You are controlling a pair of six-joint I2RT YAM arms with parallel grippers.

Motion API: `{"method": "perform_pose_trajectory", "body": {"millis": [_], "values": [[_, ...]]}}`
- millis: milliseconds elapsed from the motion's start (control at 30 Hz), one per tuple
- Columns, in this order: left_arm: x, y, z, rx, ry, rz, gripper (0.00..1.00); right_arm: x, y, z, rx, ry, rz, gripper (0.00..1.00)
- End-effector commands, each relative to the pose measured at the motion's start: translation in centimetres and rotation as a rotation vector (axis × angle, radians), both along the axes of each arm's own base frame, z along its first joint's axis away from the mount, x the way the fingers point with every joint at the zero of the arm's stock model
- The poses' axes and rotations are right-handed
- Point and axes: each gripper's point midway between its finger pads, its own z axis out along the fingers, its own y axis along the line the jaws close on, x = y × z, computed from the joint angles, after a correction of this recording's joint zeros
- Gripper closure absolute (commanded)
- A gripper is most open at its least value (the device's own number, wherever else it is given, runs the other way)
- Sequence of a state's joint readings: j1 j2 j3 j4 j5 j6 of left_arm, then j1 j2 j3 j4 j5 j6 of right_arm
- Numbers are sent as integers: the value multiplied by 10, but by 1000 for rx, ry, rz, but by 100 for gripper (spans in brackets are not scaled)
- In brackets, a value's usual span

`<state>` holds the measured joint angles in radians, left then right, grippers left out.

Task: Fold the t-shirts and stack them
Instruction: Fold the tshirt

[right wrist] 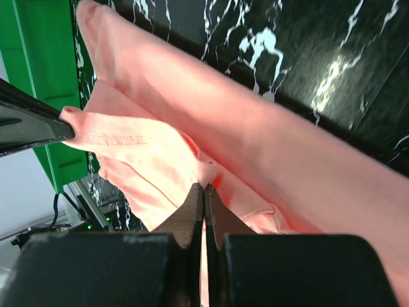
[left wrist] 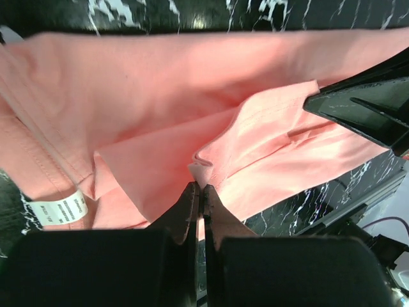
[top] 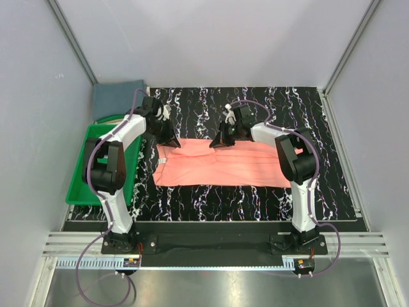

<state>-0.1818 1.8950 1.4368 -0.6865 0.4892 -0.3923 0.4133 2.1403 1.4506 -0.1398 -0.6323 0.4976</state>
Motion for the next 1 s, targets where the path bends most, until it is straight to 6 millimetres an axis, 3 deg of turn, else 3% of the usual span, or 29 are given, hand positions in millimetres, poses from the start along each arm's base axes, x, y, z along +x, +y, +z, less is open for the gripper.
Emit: {"method": "perform_pose_trajectory", "body": {"millis": [0,300,400,733,967], "values": [[-1,-5,25,-16,-87,-21,100,-1,11,42,62,-96,16,100],[-30,-18,38,-5,-111,-50,100,-30,0,45,48,-113,14,100],[-41,-15,33,16,-97,-37,100,-40,-3,46,54,-107,12,100],[-51,-2,9,95,-51,1,100,-47,4,30,60,-48,23,100],[-39,3,-7,141,-17,62,100,-32,7,24,53,-83,12,99]]}}
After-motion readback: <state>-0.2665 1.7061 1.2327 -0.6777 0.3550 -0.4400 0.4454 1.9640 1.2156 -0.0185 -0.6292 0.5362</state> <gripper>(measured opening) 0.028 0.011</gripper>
